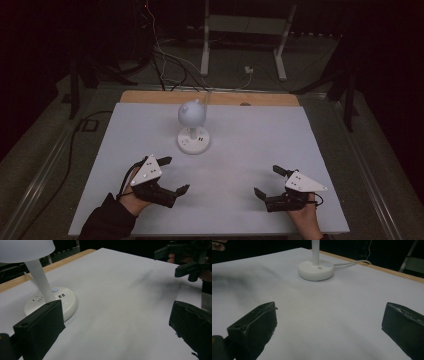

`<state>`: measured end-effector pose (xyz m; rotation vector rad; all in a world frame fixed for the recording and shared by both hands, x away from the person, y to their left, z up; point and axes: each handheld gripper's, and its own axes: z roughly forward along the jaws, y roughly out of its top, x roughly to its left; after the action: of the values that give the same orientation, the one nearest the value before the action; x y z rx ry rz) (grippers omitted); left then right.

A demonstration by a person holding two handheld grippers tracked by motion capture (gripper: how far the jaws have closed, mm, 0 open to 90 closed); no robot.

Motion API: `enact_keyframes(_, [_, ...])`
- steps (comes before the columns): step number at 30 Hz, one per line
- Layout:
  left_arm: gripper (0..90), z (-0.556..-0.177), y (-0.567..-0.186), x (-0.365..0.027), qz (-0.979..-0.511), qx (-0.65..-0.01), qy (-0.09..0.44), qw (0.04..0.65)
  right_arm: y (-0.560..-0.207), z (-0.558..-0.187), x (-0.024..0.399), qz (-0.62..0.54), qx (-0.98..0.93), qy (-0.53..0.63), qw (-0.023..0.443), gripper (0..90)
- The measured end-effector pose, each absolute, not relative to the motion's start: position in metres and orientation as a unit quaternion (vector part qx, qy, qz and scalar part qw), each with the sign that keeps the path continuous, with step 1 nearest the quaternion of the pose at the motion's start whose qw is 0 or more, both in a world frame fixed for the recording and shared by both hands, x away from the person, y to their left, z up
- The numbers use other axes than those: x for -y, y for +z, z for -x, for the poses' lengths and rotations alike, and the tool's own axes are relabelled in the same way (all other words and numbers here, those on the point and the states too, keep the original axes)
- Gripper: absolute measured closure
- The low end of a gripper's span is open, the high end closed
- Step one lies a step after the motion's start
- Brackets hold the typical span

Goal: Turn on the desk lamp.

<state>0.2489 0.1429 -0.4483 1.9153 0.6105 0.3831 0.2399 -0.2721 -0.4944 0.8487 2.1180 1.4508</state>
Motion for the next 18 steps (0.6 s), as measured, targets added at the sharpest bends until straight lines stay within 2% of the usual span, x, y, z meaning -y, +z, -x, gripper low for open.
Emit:
enact_keyframes(6, [0.3,-0.251,-0.445,-0.138,-0.795,-0.259,0.18,0.518,-0.494,-0.239,0.272,-0.304,-0.764,0.526,0.215,0.0])
enact_keyframes(14, [0.4,-0.259,-0.445,-0.131,-0.772,-0.31,0.219,0.51,-0.495,-0.24,0.272,-0.306,-0.765,0.525,0.215,0.0])
enact_keyframes(18, [0.4,-0.265,-0.448,-0.126,-0.767,-0.33,0.217,0.505,-0.495,-0.24,0.272,-0.306,-0.765,0.524,0.214,0.0])
